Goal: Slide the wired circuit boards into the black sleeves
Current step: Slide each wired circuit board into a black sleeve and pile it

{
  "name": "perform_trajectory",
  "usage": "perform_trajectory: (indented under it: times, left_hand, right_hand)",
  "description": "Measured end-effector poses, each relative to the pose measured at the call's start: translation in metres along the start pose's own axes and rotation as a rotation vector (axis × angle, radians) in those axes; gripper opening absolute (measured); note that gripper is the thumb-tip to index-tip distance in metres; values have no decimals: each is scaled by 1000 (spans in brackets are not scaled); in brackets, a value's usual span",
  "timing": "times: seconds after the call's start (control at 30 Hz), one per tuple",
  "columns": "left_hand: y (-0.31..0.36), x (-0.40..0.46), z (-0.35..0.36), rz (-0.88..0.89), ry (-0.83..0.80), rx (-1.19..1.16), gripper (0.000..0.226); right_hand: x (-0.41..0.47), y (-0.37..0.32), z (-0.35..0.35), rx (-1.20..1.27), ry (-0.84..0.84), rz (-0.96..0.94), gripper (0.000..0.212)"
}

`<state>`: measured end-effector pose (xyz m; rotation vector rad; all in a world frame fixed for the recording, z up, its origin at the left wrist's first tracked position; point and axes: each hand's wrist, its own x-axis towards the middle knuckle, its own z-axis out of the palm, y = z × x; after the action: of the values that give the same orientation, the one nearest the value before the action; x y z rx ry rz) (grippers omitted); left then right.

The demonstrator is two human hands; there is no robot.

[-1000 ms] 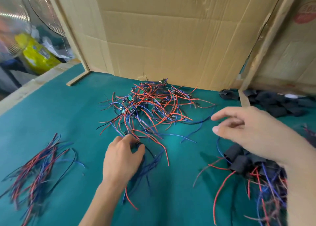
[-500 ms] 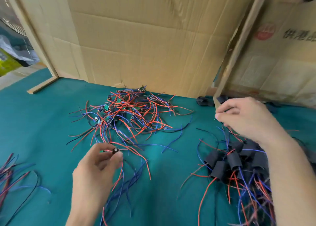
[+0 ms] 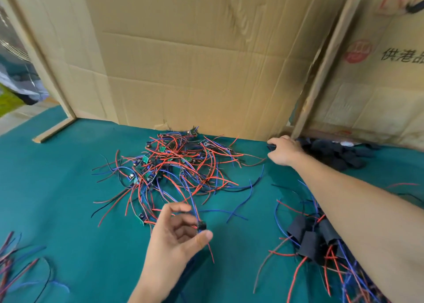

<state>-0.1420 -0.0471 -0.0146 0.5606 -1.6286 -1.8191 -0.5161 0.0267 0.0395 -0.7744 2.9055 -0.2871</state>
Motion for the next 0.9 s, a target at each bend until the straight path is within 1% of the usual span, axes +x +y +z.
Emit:
perform_trajectory:
  times: [0.1,0.3,0.4,0.5,0.53,0.63,0.7,0.77,0.83,0.9]
  left_hand:
    - [-3,1,0,-5,-49,27,63]
    - [-4,4,1,9,-57,43,62]
    - [-4,4,0,11,-61,53,56]
    - [-4,2,3,18,-81,92,48]
    - [-3,2,3,20,-86,104,48]
    - [-2,-1,4,10,-88,118,43]
    - [-1,-1,5,20,-92,123,41]
    - [1,-1,5,33,-106,132,39]
    - [2,-2,5,35,-116,137,38]
    - [3,-3,6,38,-121,142,37]
  right_hand:
    - [4,5,6,-10,63,6,44]
    - [6,5,-1,47,17,-26,35]
    - [1,3,0,101,97,-27,26]
    - [-9,-1,0,211,222,24,10]
    - [-14,-2,-2,244,264,39,8]
    - [-35,-10,-10,324,323,69,15]
    - [-54,-15,-18,435,357,120,19]
    - [-77,-18,-25,555,440,155,19]
    - [-105,-21,-27,640,541,144,17]
    - [-140,-28,-26,755,576,68,14]
